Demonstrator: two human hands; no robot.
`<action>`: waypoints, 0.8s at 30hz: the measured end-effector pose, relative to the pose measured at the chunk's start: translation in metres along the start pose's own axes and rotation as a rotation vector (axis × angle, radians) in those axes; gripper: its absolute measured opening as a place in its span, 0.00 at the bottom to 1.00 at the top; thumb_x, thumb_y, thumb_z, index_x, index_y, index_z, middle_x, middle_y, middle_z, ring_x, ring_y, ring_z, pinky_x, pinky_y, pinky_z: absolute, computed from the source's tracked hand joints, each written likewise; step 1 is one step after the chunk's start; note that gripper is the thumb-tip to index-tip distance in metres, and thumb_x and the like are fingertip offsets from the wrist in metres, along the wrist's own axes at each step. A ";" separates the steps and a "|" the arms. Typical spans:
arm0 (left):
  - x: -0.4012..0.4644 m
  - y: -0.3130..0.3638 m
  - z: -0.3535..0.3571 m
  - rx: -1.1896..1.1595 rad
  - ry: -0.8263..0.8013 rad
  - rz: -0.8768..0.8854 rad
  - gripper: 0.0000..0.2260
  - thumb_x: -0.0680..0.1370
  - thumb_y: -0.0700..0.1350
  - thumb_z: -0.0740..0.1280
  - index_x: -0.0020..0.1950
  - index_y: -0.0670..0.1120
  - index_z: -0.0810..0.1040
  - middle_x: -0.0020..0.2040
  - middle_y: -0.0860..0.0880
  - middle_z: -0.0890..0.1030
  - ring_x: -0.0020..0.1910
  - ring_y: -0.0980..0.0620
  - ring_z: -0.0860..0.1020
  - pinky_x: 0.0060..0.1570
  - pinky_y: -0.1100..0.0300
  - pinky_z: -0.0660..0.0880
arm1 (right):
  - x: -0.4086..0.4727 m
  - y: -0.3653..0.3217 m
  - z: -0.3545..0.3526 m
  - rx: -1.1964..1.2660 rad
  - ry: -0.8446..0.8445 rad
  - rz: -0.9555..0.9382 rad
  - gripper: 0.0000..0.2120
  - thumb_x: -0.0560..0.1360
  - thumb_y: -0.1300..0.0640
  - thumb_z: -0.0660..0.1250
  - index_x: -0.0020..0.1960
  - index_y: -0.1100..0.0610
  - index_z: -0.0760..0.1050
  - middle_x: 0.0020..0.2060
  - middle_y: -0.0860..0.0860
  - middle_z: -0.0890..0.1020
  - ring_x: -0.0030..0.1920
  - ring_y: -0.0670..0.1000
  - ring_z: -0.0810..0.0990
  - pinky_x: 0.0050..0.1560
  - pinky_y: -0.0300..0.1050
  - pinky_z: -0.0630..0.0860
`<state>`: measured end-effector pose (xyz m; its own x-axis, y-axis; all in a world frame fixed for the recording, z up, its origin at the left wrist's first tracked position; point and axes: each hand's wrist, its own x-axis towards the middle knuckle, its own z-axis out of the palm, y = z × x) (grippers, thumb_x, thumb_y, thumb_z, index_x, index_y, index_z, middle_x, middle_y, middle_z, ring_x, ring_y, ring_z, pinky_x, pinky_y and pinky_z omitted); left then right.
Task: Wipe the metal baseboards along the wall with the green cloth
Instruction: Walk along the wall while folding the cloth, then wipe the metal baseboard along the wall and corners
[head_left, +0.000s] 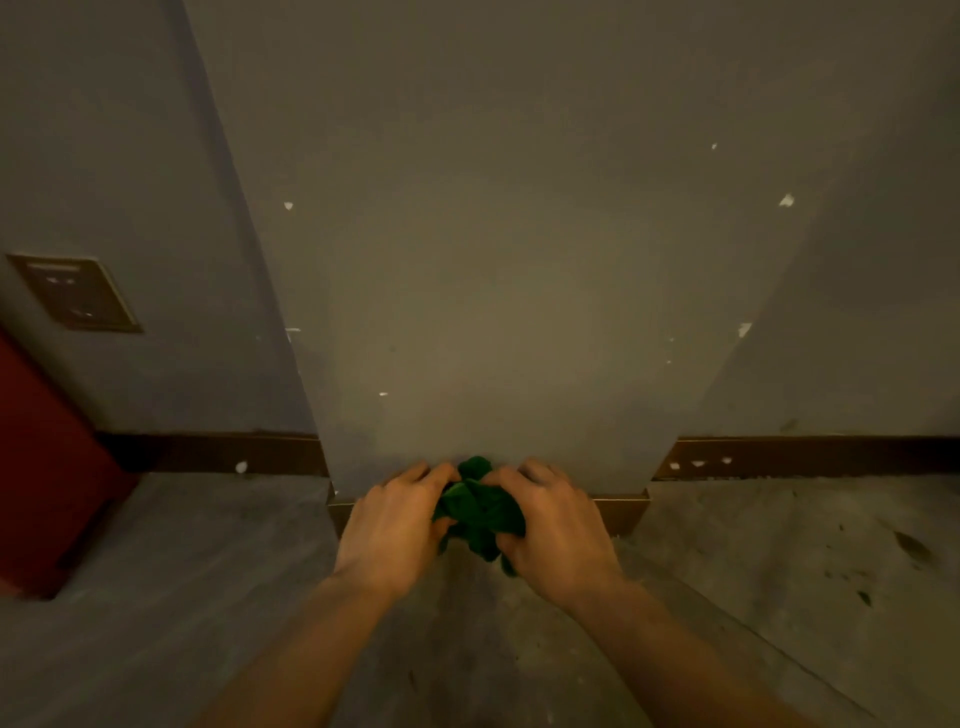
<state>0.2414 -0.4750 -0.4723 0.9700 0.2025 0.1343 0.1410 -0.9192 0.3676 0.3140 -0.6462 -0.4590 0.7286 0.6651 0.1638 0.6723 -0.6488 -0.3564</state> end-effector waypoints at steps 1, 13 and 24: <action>-0.001 -0.002 0.008 -0.043 0.019 -0.023 0.16 0.75 0.48 0.73 0.59 0.58 0.73 0.55 0.52 0.81 0.52 0.45 0.81 0.45 0.49 0.79 | -0.001 0.002 0.006 0.029 0.007 0.012 0.25 0.68 0.55 0.74 0.62 0.45 0.72 0.53 0.48 0.76 0.56 0.54 0.75 0.49 0.50 0.76; 0.000 -0.008 0.084 -0.848 0.192 -0.363 0.23 0.68 0.27 0.71 0.47 0.56 0.78 0.44 0.50 0.84 0.47 0.50 0.83 0.48 0.52 0.82 | -0.016 0.007 0.070 0.394 0.025 0.119 0.46 0.64 0.44 0.77 0.76 0.46 0.60 0.61 0.48 0.72 0.60 0.49 0.75 0.59 0.47 0.75; -0.030 -0.035 0.097 -0.731 0.009 -0.200 0.28 0.72 0.35 0.73 0.69 0.54 0.71 0.65 0.52 0.74 0.65 0.56 0.74 0.65 0.54 0.74 | -0.019 0.015 0.091 -0.043 0.094 0.093 0.30 0.66 0.53 0.77 0.65 0.46 0.72 0.57 0.50 0.77 0.55 0.54 0.76 0.46 0.49 0.78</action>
<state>0.2270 -0.4818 -0.5788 0.9376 0.3475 0.0070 0.1441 -0.4069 0.9020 0.2984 -0.6344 -0.5510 0.7958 0.5647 0.2184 0.6047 -0.7225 -0.3351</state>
